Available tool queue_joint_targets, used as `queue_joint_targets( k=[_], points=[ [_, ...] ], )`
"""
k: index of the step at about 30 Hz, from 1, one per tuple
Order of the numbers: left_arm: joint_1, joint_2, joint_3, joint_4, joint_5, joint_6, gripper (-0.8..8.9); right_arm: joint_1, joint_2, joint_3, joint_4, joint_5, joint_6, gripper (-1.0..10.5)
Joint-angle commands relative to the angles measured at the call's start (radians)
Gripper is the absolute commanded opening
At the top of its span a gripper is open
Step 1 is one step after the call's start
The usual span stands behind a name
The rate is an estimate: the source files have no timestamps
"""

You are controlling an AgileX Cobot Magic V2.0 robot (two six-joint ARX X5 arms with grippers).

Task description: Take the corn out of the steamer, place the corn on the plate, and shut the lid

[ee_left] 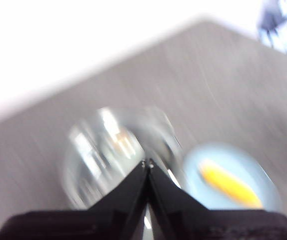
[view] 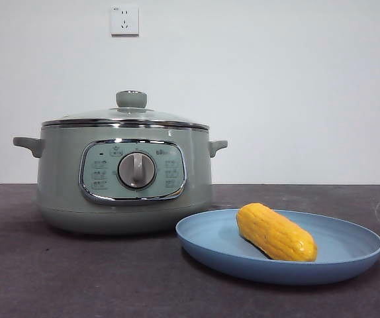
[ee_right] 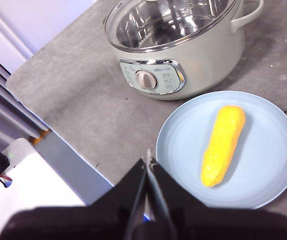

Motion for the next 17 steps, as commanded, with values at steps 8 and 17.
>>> queue_joint_targets(
  k=[8,17],
  points=[
    [0.213,-0.279,-0.408,0.574,0.071,0.032,-0.04,0.002,-0.002,-0.007,0.002,0.0,-0.004,0.0],
    [0.303,-0.554,-0.912,0.802,-0.056,-0.008,-0.04,0.002,-0.002,-0.007,0.002,0.0,-0.004,0.0]
  ],
)
